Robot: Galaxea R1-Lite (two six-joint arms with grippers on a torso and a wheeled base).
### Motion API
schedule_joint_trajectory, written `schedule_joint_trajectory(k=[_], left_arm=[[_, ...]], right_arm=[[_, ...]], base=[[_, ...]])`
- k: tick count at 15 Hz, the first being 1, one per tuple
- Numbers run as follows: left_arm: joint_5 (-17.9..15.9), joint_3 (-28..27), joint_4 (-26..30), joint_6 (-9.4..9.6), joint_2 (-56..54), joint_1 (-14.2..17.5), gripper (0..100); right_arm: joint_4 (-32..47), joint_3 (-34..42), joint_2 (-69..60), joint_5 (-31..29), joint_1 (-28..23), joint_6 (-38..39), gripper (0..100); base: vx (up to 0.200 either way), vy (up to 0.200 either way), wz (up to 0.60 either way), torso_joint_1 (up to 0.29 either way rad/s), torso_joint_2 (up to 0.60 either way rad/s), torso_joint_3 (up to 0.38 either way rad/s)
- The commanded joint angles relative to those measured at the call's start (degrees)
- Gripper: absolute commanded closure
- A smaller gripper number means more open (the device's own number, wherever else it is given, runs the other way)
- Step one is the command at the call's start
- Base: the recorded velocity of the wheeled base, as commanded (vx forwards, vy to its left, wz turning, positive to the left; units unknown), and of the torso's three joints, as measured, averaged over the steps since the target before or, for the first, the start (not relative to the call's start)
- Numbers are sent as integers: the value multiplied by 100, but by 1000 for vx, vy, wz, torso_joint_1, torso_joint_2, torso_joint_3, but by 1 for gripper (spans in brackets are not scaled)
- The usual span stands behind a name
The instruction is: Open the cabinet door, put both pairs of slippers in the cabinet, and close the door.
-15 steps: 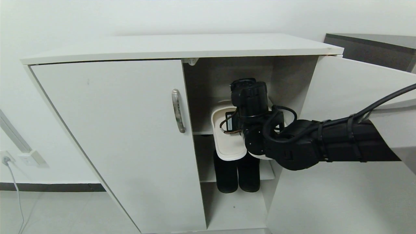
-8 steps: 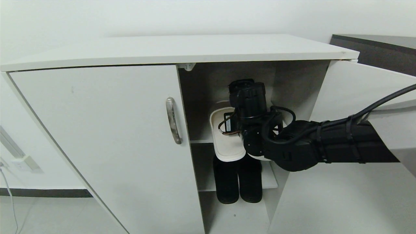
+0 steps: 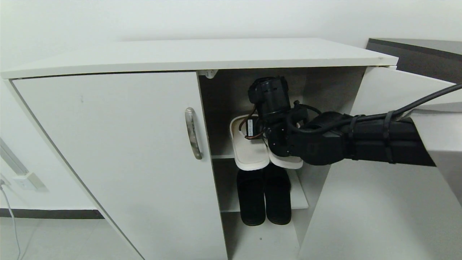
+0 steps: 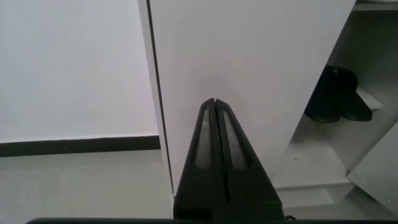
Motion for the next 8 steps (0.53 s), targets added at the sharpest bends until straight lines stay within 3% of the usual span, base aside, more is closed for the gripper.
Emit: schedule_joint_trajectory(k=[1, 8], left_arm=[[1, -7, 2, -2, 7, 4, 100], [10, 2, 2, -11, 7, 4, 100]], right_arm=[[34, -444, 399, 0, -115, -6, 100], [148, -857, 487, -35, -159, -138, 100]], base=[[0, 0, 0, 0, 0, 0], [0, 0, 0, 0, 0, 0]])
